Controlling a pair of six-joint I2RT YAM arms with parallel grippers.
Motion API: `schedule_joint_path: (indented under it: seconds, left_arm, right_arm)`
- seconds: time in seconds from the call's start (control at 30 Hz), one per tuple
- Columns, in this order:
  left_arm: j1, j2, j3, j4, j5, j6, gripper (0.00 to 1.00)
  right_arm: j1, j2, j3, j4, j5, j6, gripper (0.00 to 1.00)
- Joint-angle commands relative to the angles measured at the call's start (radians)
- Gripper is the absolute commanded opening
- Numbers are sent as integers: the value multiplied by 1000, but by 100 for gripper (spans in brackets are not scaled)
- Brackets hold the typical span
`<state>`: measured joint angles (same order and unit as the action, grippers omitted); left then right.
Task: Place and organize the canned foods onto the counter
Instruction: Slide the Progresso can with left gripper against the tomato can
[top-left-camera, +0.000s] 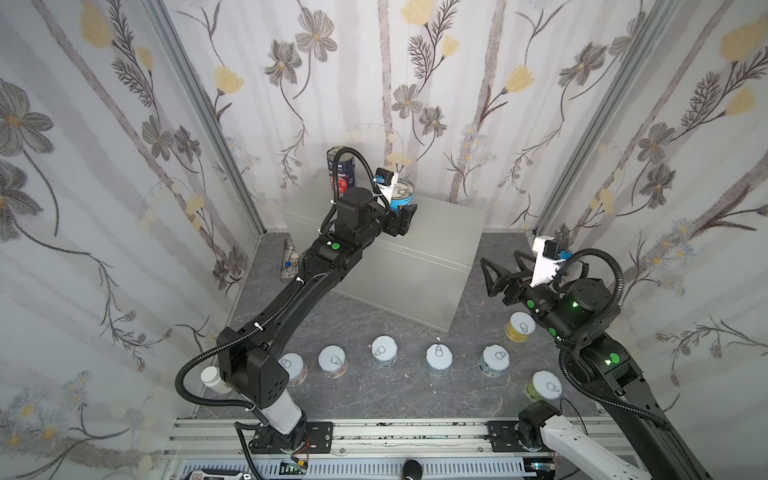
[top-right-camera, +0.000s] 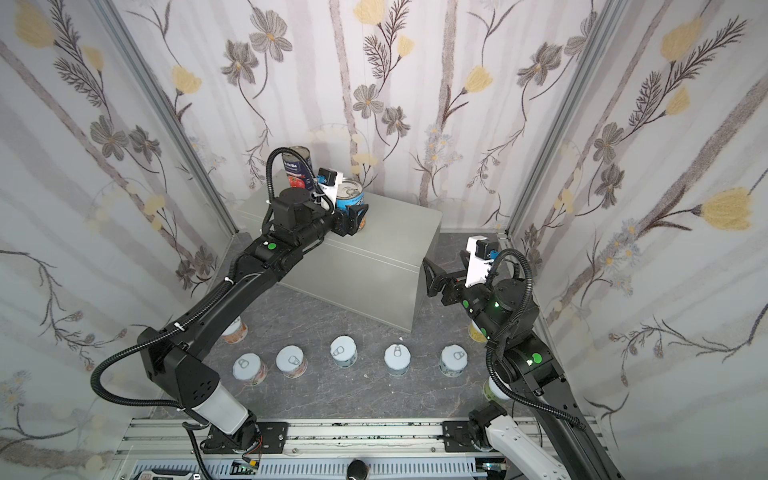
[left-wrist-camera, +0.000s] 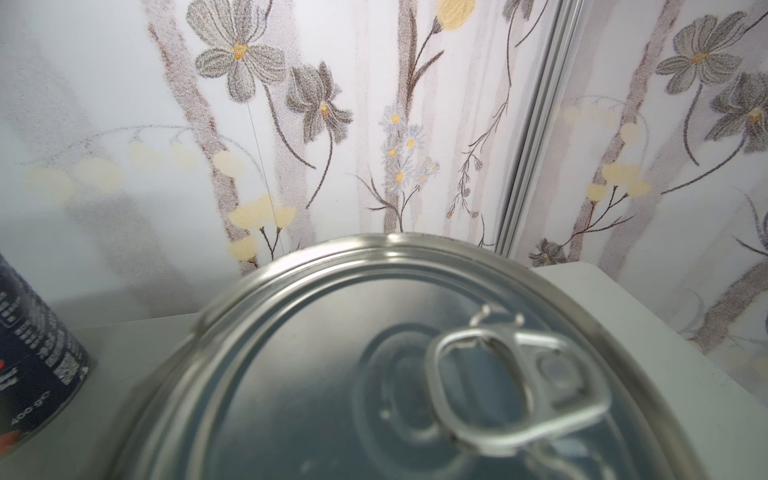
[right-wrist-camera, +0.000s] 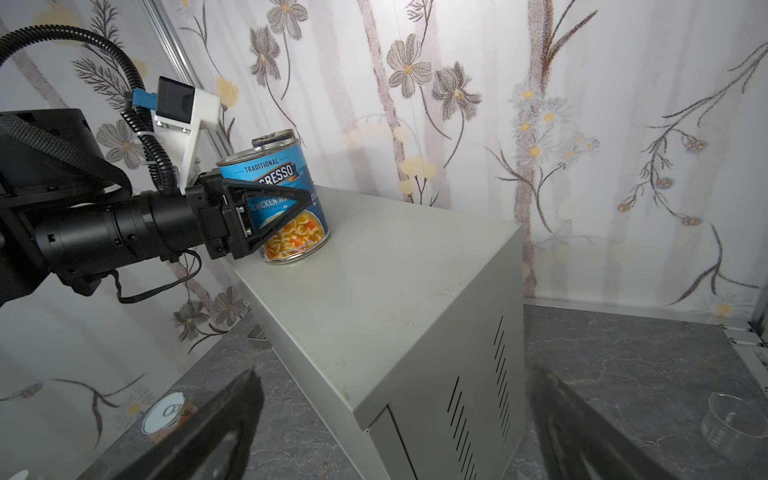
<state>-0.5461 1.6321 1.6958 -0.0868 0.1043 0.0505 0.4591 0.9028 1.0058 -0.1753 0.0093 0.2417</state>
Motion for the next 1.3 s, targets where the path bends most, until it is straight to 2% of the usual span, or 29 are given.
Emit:
schedule_joint_path:
  seconds: [0.0,0.33,0.77,1.03,1.27]
  left_arm:
    - [16,-30,23,90,-6,-33,78]
    - [83,-121,9,38,-3,-66,76]
    - [230,-230,-47,-35,-52,-52,77]
    - [324,-191,-20,-42,-76,-73,76]
    - [345,-100,52,-39,-70,-76,75]
  right_arm:
    - [-1,13,6,10,4,-4,99]
    - [-5,61,15,12,-24,2,99]
    - [-6,182,50,83,-110,15,97]
    - [-5,254,80,115,-145,16,96]
    - [-6,289,77,128,-144,12,96]
